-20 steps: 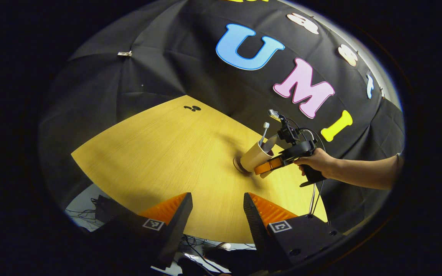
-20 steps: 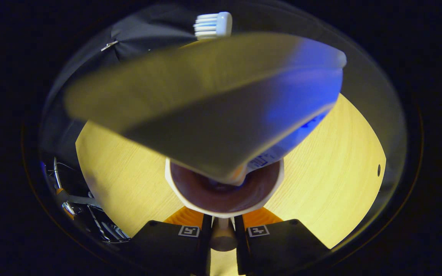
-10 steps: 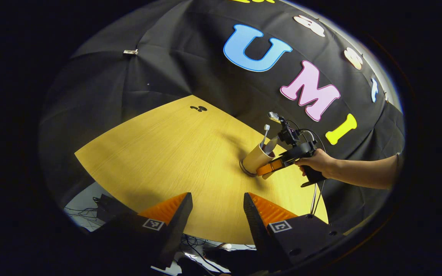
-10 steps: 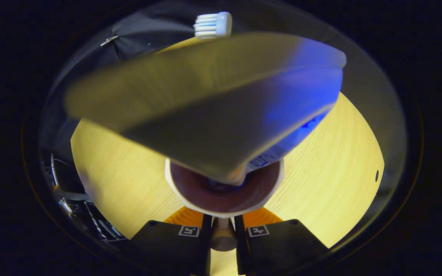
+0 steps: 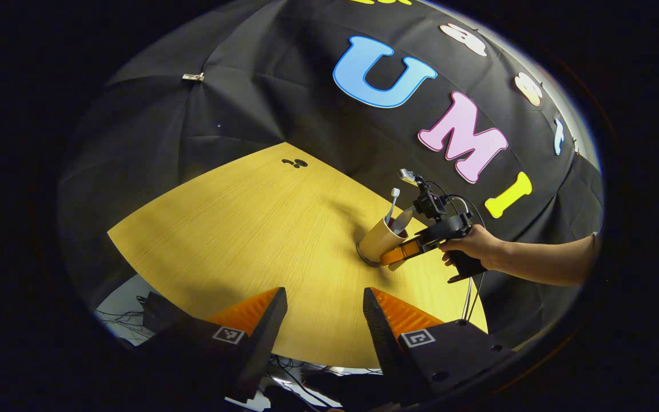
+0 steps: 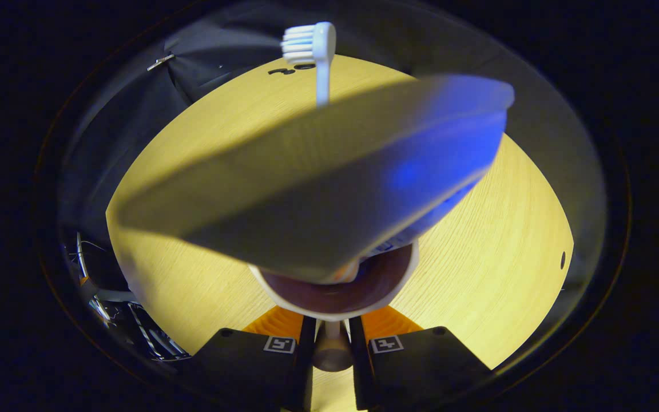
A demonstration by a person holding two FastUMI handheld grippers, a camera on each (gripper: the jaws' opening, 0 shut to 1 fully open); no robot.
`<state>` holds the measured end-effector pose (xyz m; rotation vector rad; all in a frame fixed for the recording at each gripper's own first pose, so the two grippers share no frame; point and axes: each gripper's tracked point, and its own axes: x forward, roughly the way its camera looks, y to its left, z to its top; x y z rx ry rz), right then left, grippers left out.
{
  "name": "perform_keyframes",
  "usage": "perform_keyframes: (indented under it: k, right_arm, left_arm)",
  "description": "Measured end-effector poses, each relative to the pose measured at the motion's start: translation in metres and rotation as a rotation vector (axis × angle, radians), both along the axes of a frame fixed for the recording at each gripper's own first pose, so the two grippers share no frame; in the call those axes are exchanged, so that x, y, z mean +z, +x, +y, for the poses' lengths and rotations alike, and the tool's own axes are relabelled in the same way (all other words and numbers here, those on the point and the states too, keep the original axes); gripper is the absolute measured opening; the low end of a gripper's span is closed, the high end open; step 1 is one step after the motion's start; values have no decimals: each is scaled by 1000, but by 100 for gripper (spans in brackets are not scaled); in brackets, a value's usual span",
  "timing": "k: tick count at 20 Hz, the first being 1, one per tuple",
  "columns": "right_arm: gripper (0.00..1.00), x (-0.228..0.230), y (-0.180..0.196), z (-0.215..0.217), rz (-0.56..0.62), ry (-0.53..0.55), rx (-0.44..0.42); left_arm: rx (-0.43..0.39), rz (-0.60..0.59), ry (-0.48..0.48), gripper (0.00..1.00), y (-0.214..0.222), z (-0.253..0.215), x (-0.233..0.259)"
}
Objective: Put the toothbrush and toothpaste on the desktop into the cup, then pick up the cup and place it on the coaster on the desktop.
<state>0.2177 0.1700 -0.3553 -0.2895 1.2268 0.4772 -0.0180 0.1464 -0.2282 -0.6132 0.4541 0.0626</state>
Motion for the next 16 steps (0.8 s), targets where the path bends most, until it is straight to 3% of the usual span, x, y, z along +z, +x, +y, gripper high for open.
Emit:
perform_keyframes:
  k: [2, 5, 16]
  right_arm:
    - [37, 5, 0, -2, -17, -2, 1]
    - [85, 18, -1, -1, -26, 49, -11]
    - [82, 102, -20, -25, -158, 187, -63]
  left_arm:
    - [-15, -6, -4, 84, 4, -4, 2]
    - [-40, -17, 5, 84, 9, -10, 8]
    - [-191, -55, 48, 84, 47, -56, 32]
